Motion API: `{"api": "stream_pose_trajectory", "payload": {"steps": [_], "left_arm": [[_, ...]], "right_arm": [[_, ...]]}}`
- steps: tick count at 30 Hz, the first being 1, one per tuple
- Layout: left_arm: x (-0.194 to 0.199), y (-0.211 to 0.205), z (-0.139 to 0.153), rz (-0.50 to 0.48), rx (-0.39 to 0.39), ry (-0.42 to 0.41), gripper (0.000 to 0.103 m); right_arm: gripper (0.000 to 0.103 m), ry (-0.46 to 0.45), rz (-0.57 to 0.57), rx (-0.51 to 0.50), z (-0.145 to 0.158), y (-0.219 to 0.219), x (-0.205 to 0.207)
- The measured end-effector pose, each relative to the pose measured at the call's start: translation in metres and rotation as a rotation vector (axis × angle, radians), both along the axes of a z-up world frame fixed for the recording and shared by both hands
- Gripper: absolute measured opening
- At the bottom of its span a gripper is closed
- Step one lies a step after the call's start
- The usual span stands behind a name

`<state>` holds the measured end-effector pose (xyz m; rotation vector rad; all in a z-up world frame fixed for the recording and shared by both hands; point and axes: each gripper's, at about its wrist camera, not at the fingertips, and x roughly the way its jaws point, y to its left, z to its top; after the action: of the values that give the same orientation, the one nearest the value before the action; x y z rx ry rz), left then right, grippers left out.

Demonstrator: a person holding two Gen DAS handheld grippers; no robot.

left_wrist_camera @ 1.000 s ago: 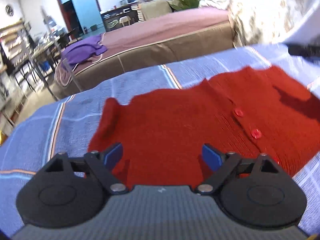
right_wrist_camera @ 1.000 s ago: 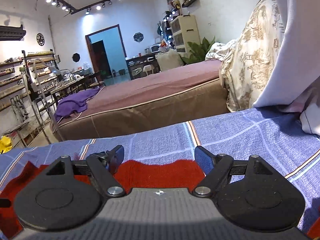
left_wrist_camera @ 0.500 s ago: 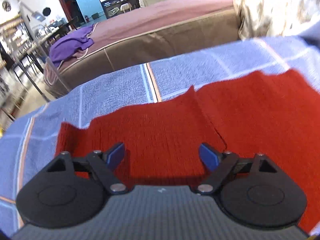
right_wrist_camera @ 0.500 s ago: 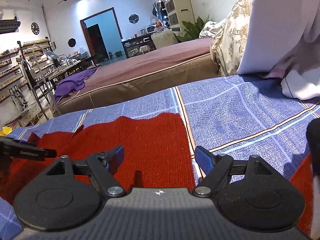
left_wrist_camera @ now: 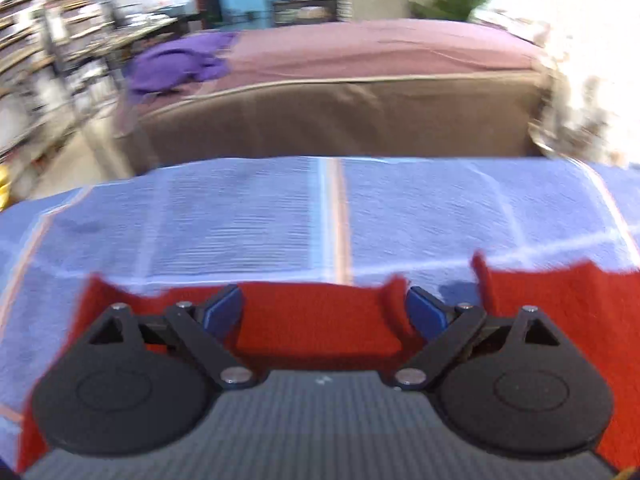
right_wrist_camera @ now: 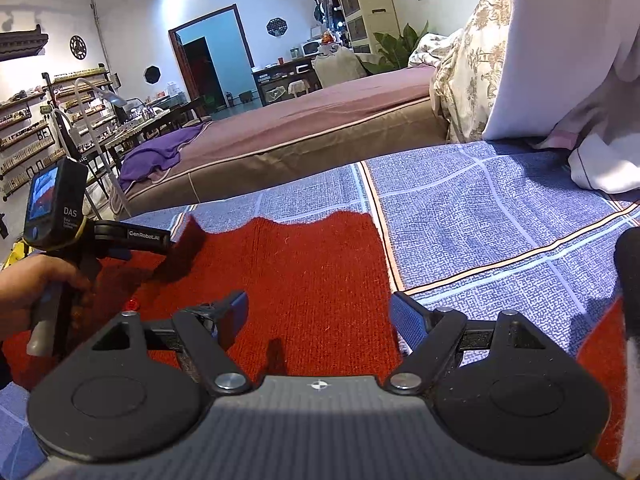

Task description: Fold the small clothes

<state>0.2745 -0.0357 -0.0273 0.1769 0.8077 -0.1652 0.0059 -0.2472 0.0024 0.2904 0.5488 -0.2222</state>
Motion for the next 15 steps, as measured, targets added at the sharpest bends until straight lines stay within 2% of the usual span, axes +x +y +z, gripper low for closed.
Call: {"api": "stream_pose_trajectory", "payload": {"steps": [1, 2, 4, 6, 9, 12, 15], "left_arm": [[-0.003, 0.008, 0.006, 0.037, -0.008, 0.000, 0.090], [-0.009, 0.015, 0.013, 0.030, -0.043, 0.002, 0.090], [-0.037, 0.023, 0.028, -0.094, -0.120, 0.003, 0.090], [-0.083, 0.014, 0.038, -0.272, -0.111, -0.012, 0.092], [-0.168, -0.014, 0.035, -0.568, 0.010, -0.074, 0.092], [-0.245, -0.050, 0.010, -0.784, 0.220, -0.158, 0.092], [-0.298, -0.084, -0.023, -0.953, 0.434, -0.272, 0.088]], "right_arm": [[0.103, 0.002, -0.012, -0.003, 0.000, -0.004, -0.001], [0.103, 0.006, -0.028, -0.005, -0.001, -0.009, -0.001], [0.103, 0.015, -0.070, 0.014, -0.006, -0.019, 0.000], [0.103, 0.027, -0.104, 0.081, -0.013, -0.031, 0.005], [0.103, 0.050, -0.116, 0.178, -0.021, -0.044, 0.016], [0.103, 0.068, -0.133, 0.220, -0.021, -0.054, 0.029], [0.103, 0.103, -0.096, 0.275, -0.021, -0.062, 0.045]]}}
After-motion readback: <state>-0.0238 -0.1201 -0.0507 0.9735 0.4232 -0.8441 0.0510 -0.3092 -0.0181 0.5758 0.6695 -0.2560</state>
